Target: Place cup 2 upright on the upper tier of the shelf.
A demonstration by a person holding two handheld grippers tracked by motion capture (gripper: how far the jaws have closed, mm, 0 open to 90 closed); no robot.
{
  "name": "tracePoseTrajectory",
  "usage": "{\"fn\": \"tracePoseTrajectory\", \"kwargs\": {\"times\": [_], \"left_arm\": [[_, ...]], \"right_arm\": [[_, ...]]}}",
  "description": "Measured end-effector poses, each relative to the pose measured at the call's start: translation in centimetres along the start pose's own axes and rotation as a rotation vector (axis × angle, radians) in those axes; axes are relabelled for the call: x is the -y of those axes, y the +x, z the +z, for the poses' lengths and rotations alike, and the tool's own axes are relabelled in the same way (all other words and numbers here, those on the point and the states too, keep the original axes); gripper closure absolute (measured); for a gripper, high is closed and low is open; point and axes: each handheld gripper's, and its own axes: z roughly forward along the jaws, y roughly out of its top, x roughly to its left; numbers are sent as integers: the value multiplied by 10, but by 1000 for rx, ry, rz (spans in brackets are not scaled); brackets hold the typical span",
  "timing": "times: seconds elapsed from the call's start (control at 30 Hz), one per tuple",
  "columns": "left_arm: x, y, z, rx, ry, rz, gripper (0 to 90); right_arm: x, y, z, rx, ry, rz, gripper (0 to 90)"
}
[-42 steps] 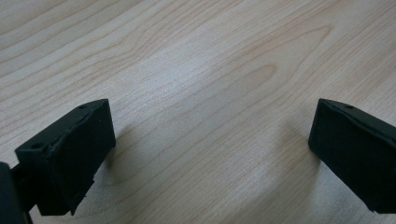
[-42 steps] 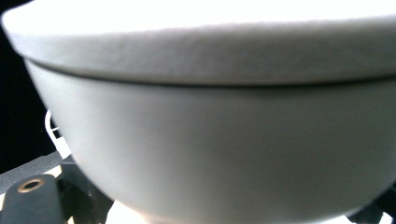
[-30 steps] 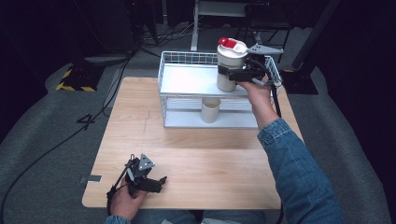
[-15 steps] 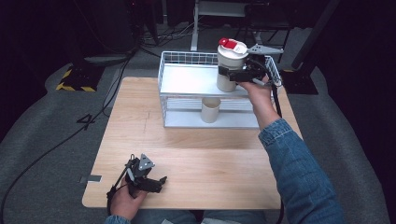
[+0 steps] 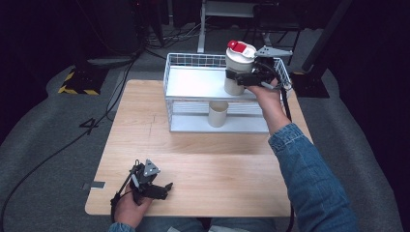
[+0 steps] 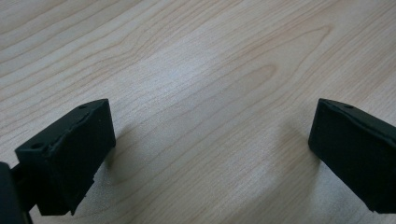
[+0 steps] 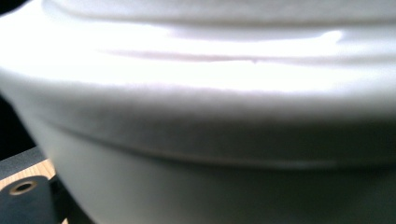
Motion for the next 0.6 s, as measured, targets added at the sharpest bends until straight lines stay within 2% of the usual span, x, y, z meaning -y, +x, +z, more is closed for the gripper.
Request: {"fn": "tracePoseTrajectory", "kwargs": {"times": [0.27, 0.6], "left_arm": [[0, 0, 0, 0, 0, 0, 11], [-1, 1, 0, 3, 4, 12, 11]], "right_arm": [[1, 0, 2, 23, 7, 4, 7], [-2, 4, -13, 44, -2, -13, 3]]}}
